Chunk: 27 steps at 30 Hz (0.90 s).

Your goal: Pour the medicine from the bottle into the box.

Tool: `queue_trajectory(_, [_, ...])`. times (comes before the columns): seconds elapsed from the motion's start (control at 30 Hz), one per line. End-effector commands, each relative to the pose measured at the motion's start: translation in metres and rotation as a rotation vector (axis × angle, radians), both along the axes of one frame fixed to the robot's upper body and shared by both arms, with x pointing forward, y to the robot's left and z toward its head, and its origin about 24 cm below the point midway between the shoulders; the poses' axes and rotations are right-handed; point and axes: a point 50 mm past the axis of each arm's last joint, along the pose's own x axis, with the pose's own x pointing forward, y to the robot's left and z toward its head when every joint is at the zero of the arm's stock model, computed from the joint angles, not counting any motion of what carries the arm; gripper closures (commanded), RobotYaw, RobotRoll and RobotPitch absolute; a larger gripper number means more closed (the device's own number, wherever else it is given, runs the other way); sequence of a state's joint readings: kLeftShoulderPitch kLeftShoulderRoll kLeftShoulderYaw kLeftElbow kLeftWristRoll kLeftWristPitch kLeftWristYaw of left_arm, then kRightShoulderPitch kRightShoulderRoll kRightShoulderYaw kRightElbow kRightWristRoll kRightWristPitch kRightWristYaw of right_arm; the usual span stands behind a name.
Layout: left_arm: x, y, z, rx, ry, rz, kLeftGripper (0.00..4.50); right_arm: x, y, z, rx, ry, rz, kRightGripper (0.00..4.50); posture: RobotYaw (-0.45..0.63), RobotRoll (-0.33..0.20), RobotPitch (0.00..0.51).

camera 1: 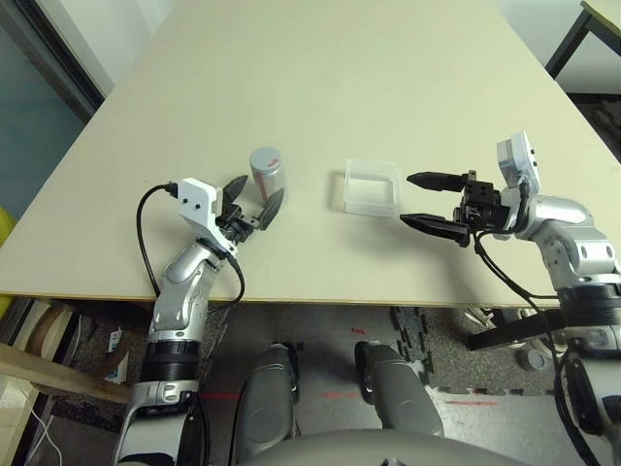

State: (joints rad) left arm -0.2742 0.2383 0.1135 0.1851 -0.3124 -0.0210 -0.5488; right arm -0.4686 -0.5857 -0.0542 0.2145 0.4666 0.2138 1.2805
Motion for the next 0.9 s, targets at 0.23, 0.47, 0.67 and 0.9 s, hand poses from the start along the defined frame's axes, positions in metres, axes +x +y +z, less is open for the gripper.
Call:
queue_trajectory(0.23, [0.012,-0.003,-0.002,0.011,-0.005,0.012,0.02,-0.003,-0.003,0.001,-0.018,-0.019,-0.017,0.00,-0.16,0.000,0.145])
queue_trajectory(0.47, [0.023,-0.008,-0.001,0.008,-0.006,0.009,0.02,-0.003,-0.001,0.000,-0.020,-0.026,-0.023,0.00,-0.17,0.000,0.147])
queue_trajectory(0.67, [0.029,-0.011,-0.001,0.006,-0.002,0.001,0.02,-0.004,-0.001,0.000,-0.021,-0.030,-0.029,0.00,-0.18,0.000,0.148])
queue_trajectory(0.9, [0.033,-0.013,-0.002,0.009,0.002,-0.007,0.02,-0.005,-0.001,-0.001,-0.020,-0.034,-0.036,0.00,-0.19,0.000,0.147])
